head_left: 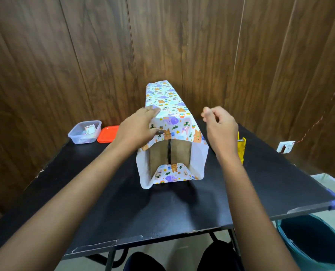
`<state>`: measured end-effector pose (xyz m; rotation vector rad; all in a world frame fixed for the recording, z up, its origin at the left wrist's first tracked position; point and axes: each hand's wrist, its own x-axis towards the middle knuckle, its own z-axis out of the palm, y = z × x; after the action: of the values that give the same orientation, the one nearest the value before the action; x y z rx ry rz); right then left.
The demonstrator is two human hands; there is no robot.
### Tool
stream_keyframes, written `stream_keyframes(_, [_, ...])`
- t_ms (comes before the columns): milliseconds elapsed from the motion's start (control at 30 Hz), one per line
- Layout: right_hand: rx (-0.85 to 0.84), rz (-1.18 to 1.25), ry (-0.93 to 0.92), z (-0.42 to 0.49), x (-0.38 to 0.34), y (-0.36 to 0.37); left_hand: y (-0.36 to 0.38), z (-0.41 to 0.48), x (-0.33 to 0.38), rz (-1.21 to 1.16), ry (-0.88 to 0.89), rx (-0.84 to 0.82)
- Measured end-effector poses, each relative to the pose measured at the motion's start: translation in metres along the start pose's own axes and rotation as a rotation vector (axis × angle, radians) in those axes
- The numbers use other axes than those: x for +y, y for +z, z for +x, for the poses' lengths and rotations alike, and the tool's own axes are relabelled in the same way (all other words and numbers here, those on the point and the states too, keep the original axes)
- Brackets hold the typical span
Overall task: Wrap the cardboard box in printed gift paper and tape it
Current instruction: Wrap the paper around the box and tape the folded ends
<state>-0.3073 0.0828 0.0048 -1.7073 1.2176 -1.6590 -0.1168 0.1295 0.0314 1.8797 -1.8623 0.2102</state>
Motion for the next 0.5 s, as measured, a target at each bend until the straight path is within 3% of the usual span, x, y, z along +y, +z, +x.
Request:
stream_keyframes(100, [-0.276, 0.194, 0.561, 0.016, 0.061, 0.01, -0.001, 0.001, -0.005, -0.318, -0.085, -0.041])
stream_keyframes(167, [-0.517, 0.209, 0.774, 0.007, 0.096, 0.02, -0.001, -0.001, -0.008, -0.433, -0.108, -0.035])
stream_keyframes(233, [-0.629, 0.271, 0.846, -0.004, 0.109, 0.029, -0.003, -0.004, -0.015, -0.486, -0.141, -0.016])
stream_keyframes(500, [-0.731, 0.539, 0.899, -0.024, 0.091, 0.059, -0.018, -0.05, -0.074, -0.933, -0.315, 0.06])
